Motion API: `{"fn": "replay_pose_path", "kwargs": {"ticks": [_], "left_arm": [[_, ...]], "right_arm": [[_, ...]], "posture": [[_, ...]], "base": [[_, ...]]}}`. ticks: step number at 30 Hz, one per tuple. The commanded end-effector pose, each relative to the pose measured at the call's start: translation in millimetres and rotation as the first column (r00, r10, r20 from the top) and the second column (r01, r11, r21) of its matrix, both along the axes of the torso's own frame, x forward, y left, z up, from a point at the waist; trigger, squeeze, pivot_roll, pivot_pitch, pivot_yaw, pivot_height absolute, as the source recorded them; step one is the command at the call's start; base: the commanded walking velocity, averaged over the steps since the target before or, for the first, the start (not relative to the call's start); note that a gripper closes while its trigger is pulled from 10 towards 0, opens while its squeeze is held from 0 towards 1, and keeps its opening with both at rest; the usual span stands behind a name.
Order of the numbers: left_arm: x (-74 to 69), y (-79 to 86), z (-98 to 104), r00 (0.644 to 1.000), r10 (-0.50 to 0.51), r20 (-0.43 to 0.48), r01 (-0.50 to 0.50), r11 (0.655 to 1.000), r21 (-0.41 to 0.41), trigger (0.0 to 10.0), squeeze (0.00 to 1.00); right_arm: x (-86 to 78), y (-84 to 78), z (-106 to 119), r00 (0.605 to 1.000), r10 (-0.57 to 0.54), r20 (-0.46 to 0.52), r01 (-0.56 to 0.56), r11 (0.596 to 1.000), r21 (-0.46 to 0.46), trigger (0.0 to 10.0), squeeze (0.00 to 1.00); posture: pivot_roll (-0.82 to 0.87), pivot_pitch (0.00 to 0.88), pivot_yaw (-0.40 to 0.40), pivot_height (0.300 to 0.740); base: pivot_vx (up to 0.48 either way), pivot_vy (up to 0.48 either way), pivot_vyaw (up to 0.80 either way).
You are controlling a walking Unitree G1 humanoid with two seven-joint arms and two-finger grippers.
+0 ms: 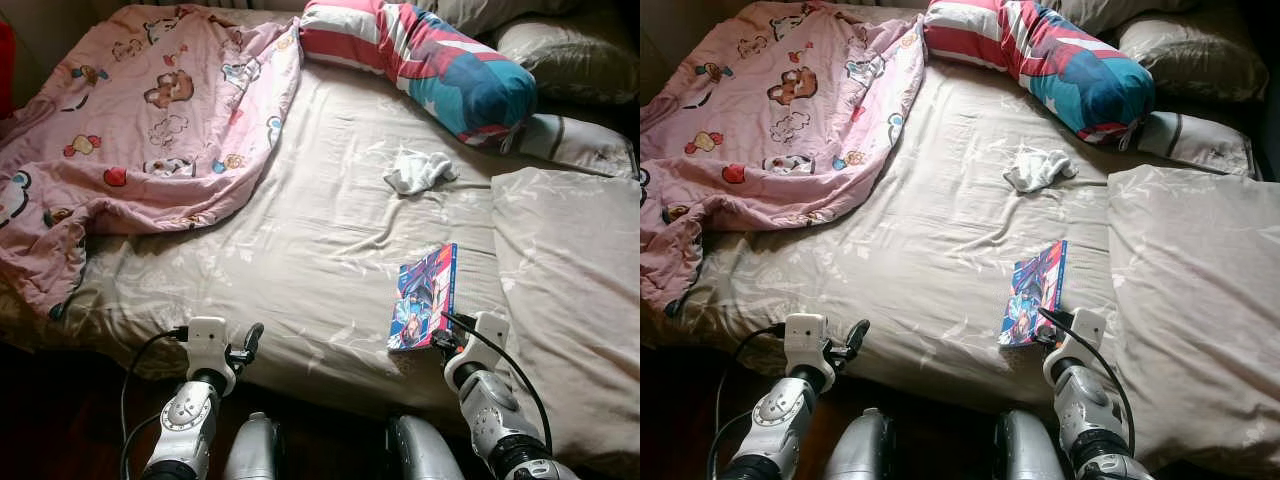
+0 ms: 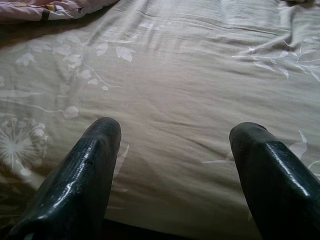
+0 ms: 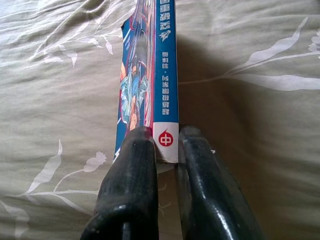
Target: Clean up the room
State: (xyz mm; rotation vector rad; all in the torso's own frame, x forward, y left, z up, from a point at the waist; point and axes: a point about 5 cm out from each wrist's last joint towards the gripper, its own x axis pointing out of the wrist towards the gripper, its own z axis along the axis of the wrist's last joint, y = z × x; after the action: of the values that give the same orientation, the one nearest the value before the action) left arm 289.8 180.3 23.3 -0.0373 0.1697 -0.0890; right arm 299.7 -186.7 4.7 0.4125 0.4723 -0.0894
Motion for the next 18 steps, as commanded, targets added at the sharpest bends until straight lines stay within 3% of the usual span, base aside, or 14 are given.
{"fn": "replay_pose_path", "kwargs": {"ticks": [1, 2, 3, 4, 5, 11, 13, 18], "left_arm": [[-4.2, 4.8, -3.4, 1.000, 0.000, -0.020, 0.000, 1.000, 0.022, 10.0, 0.00], [-4.2, 4.8, -3.4, 1.000, 0.000, -0.020, 0.000, 1.000, 0.022, 10.0, 0.00], [-4.1, 4.6, -3.3, 1.000, 0.000, -0.019, 0.001, 1.000, 0.022, 10.0, 0.00], [-4.0, 4.3, -3.2, 1.000, -0.001, -0.019, 0.001, 1.000, 0.022, 10.0, 0.00], [-4.0, 3.8, -3.5, 1.000, -0.001, -0.020, 0.002, 1.000, 0.022, 10.0, 0.00], [-4.2, 3.1, -4.2, 1.000, -0.002, -0.022, 0.002, 1.000, 0.021, 10.0, 0.00], [-4.2, 2.9, -4.2, 1.000, -0.002, -0.022, 0.003, 1.000, 0.021, 10.0, 0.00], [-4.4, 2.1, -4.6, 1.000, -0.004, -0.024, 0.004, 1.000, 0.018, 10.0, 0.00]], "right_arm": [[-2.3, -4.7, -1.1, 1.000, -0.021, 0.006, 0.021, 1.000, -0.015, 10.0, 0.08], [-2.3, -4.7, -1.1, 1.000, -0.021, 0.006, 0.021, 1.000, -0.015, 10.0, 0.08], [-2.0, -5.0, -0.6, 1.000, -0.022, 0.009, 0.022, 1.000, -0.016, 10.0, 0.58], [-1.8, -5.5, -0.3, 1.000, -0.024, 0.012, 0.024, 1.000, -0.019, 10.0, 0.74], [-1.6, -6.1, 0.1, 1.000, -0.027, 0.014, 0.028, 0.999, -0.021, 10.0, 0.78], [-1.3, -8.3, 1.0, 0.999, -0.042, 0.020, 0.042, 0.999, -0.032, 10.0, 0.79], [-0.7, -9.4, 2.1, 0.998, -0.047, 0.028, 0.048, 0.998, -0.042, 10.0, 0.93], [1.6, -13.0, 6.2, 0.996, -0.065, 0.056, 0.069, 0.995, -0.070, 10.0, 0.93]], "posture": [[0.01, 0.203, 0.058, 0.642], [0.01, 0.203, 0.058, 0.642], [0.01, 0.203, 0.057, 0.642], [0.01, 0.203, 0.058, 0.642], [0.01, 0.203, 0.058, 0.642], [0.01, 0.203, 0.058, 0.642], [0.01, 0.203, 0.058, 0.642], [0.01, 0.203, 0.058, 0.642]], "base": [[0.000, 0.000, 0.00], [0.000, 0.000, 0.00], [0.000, 0.000, 0.00], [0.000, 0.000, 0.00], [0.000, 0.000, 0.00], [0.000, 0.000, 0.00], [0.000, 0.000, 0.00], [0.000, 0.000, 0.00]]}}
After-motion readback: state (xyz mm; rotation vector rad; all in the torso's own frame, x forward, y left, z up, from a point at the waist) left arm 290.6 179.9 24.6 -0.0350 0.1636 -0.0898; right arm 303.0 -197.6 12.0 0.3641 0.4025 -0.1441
